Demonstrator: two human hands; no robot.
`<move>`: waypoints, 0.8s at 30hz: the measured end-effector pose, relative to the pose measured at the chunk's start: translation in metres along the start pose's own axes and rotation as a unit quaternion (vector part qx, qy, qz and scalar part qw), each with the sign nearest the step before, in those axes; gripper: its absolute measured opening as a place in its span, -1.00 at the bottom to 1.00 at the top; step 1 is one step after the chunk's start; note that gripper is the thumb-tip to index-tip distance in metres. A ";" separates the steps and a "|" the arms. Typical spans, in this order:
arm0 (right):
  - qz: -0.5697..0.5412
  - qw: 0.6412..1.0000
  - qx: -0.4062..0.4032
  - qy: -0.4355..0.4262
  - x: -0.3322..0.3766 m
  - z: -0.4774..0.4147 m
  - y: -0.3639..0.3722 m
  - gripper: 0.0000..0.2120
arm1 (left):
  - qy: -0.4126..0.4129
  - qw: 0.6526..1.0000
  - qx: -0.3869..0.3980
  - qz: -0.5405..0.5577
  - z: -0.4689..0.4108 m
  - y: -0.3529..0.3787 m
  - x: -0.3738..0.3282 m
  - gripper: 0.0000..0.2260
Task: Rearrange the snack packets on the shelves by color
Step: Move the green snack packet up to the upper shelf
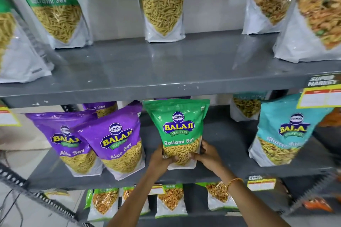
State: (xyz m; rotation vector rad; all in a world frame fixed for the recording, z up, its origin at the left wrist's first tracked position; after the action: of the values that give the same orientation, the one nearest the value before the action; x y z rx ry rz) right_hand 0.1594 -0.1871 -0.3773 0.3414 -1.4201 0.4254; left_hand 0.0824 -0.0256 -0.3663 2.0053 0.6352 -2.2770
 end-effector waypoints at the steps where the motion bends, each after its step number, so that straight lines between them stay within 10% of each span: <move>1: 0.006 1.000 -0.013 0.000 0.000 0.009 -0.008 -0.45 | -0.001 1.000 0.008 0.003 0.005 0.008 -0.002 -0.44; 12: -0.006 0.997 -0.052 -0.058 0.044 0.166 -0.056 -0.45 | 0.071 0.996 -0.007 0.045 0.143 0.044 -0.059 -0.51; 24: 0.067 0.942 0.002 -0.330 0.346 0.197 -0.007 -0.62 | 0.321 0.925 -0.187 0.076 0.212 -0.082 -0.318 -0.59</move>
State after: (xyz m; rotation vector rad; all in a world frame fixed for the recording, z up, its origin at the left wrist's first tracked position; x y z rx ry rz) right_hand 0.0245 -0.2580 -0.0093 0.4123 -2.1076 0.4446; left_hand -0.0900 -0.0945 -0.0216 2.4581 0.8265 -1.2560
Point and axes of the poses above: each hand's wrist, its own z-axis away from the middle knuckle, its own y-axis out of the palm, x = y × z, the point moved 10 cm from there along -z, towards the middle knuckle, and after that the axes turned 1 degree about y, right-handed, at the moved point
